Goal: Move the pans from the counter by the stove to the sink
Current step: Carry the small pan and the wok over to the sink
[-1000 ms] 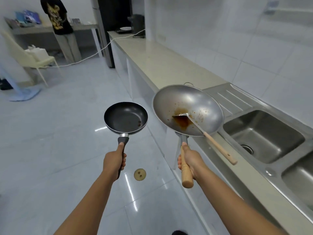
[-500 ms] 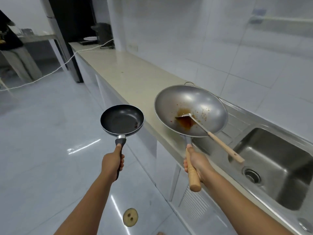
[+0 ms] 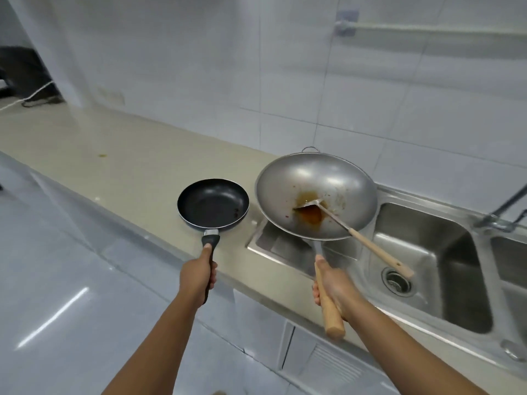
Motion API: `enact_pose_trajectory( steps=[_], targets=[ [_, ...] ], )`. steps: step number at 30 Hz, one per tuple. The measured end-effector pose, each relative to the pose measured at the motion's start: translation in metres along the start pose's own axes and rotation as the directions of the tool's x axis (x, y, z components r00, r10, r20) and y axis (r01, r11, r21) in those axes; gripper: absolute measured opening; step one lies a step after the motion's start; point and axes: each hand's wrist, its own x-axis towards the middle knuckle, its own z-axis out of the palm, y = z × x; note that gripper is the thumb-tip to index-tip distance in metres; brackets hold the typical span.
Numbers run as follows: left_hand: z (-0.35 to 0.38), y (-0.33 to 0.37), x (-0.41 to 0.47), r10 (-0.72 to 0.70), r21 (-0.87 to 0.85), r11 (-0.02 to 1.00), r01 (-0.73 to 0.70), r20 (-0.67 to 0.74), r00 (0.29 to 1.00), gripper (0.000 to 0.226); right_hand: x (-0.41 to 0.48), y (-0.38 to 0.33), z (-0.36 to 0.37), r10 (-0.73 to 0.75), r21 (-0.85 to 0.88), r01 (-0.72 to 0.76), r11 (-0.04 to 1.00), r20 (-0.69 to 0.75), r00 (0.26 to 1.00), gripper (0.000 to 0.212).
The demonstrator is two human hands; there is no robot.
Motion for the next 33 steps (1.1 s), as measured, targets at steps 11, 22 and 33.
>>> enact_pose_trajectory(
  steps=[11,22,33],
  targets=[
    [0.013,0.038,0.112,-0.030,0.226,0.973,-0.039,0.295,0.955,0.054,0.000,-0.010,0.070,0.096,0.200,-0.045,0.979,-0.252,0.963,0.059],
    [0.017,0.051,0.164,-0.070,0.309,0.949,-0.069,0.417,0.906,0.055,0.004,-0.007,0.101,0.212,0.304,-0.127,0.944,-0.265,0.941,0.056],
    [0.028,0.055,0.188,0.066,0.484,0.808,-0.336,0.492,0.868,0.047,0.007,-0.020,0.118,0.208,0.283,-0.109,0.953,-0.350,0.913,0.044]
  ],
)
